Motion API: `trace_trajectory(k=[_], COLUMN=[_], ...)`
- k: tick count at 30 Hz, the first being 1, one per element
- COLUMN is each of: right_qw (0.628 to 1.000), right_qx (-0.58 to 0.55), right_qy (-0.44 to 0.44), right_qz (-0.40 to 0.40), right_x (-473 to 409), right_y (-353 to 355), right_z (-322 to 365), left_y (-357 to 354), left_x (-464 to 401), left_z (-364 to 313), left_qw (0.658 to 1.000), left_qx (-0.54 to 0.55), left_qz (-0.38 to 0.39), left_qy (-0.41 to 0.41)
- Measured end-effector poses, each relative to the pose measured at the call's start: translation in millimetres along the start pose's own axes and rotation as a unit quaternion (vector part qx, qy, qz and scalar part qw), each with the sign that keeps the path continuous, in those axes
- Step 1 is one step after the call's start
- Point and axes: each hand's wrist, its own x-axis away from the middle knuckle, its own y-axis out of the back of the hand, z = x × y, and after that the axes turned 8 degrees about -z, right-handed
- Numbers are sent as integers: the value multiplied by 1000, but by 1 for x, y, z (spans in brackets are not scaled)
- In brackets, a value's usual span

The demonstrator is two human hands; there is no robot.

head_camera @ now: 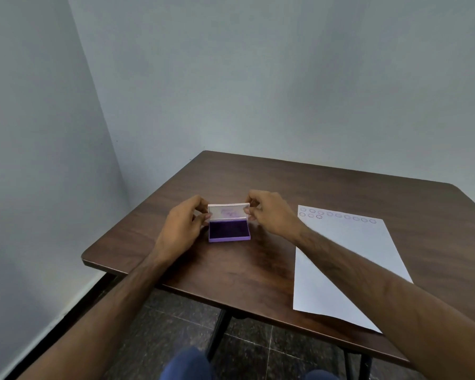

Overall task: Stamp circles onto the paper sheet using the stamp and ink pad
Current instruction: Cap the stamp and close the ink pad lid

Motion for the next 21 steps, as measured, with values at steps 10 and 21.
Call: trace_trajectory(k=[10,21], right_qw=[994,945], right_qx=[40,97], right_qy=[79,173], right_qz=[71,260], right_x=[3,-29], right_y=[6,19], right_z=[-12,-33], left_y=[7,24], left_x=[8,-33], left_z=[11,33], left_qw=[996,955], left_qx=[32,51], left_qz=[66,261], left_qy=[-55,-133])
